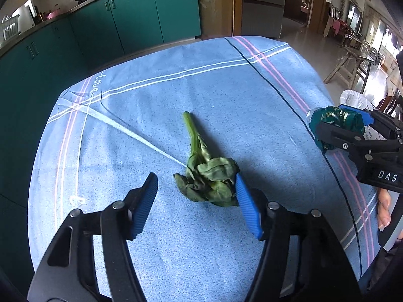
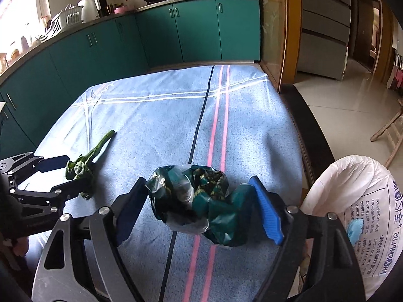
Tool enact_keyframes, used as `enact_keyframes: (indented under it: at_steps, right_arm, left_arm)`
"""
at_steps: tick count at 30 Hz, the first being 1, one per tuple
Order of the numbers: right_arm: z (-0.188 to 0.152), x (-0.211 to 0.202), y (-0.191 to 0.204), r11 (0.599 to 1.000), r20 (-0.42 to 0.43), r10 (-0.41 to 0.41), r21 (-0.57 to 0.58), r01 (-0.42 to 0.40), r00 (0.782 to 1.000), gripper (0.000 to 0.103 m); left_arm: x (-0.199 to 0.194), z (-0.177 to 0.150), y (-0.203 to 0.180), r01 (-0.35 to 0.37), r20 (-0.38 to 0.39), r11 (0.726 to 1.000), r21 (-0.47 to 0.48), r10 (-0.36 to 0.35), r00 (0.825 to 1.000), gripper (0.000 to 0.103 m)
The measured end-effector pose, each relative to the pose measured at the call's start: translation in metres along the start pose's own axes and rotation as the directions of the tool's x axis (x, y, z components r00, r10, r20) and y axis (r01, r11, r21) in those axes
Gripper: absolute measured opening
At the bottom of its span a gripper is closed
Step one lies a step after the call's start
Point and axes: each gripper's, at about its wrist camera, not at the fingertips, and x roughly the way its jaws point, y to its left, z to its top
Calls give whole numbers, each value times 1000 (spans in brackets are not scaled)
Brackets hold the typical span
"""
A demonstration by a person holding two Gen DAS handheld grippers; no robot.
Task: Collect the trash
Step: 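Grasp the green vegetable stalk with the left tool while the right tool holds the wrapper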
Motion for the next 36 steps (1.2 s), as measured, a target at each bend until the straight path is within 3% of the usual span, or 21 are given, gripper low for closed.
enact_keyframes:
  at_steps: [18,24,30,36]
  right_arm:
    - [0,-6,-1,999,4,50,8,-50,999,78]
    - [-1,-10,6,997,-4,66,-43,-66,998,78]
    - [-4,-10,1,998,-14,30,-63,-31,999,80]
    - [-2,-15,-11,1000,3,27,-7,-27,1000,86]
  left_arm:
    - [6,-2,4,-14,-10,1000,-8,13,1000,70]
    - [4,-2,10,-19,-10,1000,-11,19,1000,70]
    - [5,-4,36,-38,-27,997,-68,36,999,75]
    - [3,-4,50,2,-17,992,-129,-5,1000,81]
